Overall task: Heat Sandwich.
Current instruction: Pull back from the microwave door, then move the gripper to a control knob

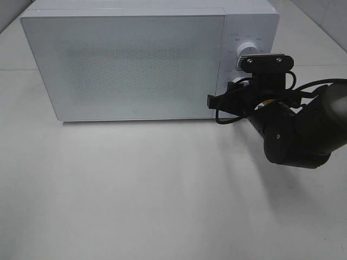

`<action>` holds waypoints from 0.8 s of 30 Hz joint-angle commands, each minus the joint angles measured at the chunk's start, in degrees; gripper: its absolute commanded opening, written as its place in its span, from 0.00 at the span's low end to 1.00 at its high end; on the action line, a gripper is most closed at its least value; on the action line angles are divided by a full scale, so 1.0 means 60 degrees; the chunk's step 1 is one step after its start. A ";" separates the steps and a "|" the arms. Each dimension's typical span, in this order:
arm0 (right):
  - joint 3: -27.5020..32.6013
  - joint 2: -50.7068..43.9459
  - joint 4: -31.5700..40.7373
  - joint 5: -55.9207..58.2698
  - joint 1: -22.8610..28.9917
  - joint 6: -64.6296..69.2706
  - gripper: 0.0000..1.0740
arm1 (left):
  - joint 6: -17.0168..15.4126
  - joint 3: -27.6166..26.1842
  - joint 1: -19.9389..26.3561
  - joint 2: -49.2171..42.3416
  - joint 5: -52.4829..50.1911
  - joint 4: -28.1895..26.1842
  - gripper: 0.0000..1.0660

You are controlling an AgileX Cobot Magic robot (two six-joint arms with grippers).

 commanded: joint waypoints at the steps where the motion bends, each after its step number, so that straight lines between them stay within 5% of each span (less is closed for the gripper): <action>1: -0.0095 -0.0086 -0.0029 -0.0010 -0.0048 0.0000 0.13 | -0.0029 0.0019 0.0029 -0.0267 -0.0086 -0.0115 0.95; 4: -0.0095 -0.0086 -0.0038 -0.0019 -0.0048 0.0000 0.06 | -0.0029 0.0019 0.0029 -0.0267 -0.0086 -0.0115 0.95; 12: -0.0095 -0.0086 -0.0143 -0.0201 -0.0048 0.0267 0.07 | -0.0029 0.0019 0.0029 -0.0267 -0.0086 -0.0115 0.95; 24: -0.0095 -0.0086 -0.1280 -0.1031 -0.0048 0.4374 0.07 | -0.0029 0.0019 0.0029 -0.0267 -0.0086 -0.0115 0.95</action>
